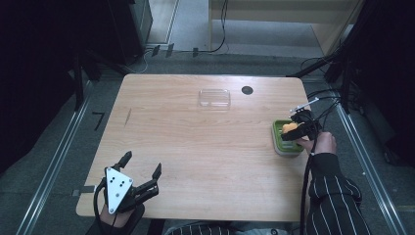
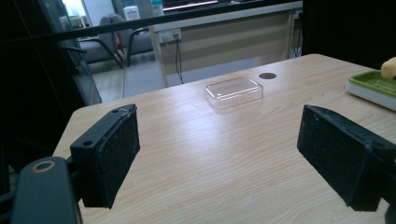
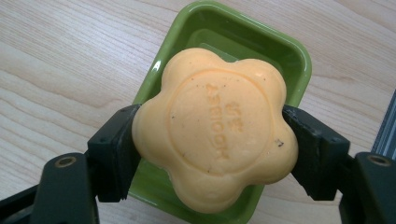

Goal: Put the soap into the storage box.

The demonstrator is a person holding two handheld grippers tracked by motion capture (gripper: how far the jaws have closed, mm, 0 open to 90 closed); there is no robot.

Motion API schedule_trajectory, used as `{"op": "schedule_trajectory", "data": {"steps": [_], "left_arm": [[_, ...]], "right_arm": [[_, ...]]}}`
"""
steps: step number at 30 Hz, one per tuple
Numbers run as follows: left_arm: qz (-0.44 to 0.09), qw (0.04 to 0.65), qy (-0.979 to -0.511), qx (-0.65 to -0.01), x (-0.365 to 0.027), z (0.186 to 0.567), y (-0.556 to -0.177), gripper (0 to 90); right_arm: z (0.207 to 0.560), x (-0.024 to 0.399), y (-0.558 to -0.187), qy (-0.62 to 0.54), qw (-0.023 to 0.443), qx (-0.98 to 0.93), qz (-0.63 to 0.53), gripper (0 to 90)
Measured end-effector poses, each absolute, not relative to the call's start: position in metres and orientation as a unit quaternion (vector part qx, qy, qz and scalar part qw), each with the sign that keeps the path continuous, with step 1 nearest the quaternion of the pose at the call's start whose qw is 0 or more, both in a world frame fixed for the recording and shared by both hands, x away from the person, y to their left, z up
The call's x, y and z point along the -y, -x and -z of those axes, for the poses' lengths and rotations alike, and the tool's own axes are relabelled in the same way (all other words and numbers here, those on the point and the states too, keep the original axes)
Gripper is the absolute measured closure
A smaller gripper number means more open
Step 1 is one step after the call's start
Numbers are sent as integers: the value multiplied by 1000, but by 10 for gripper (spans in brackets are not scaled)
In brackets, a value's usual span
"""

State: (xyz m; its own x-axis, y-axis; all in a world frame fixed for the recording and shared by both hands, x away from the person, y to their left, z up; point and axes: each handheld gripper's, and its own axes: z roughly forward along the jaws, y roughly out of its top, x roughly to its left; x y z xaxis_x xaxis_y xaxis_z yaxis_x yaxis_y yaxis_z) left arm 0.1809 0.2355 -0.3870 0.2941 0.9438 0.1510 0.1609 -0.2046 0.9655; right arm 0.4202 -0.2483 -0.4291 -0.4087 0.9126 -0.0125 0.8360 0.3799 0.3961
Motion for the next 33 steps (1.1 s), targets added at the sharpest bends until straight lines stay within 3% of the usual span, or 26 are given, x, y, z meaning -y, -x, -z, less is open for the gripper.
{"op": "schedule_trajectory", "data": {"steps": [33], "left_arm": [[-418,469,-653,-423,-236,387,-181,136]], "right_arm": [[447,242,-432,-535,100,-826,-144,267]]}}
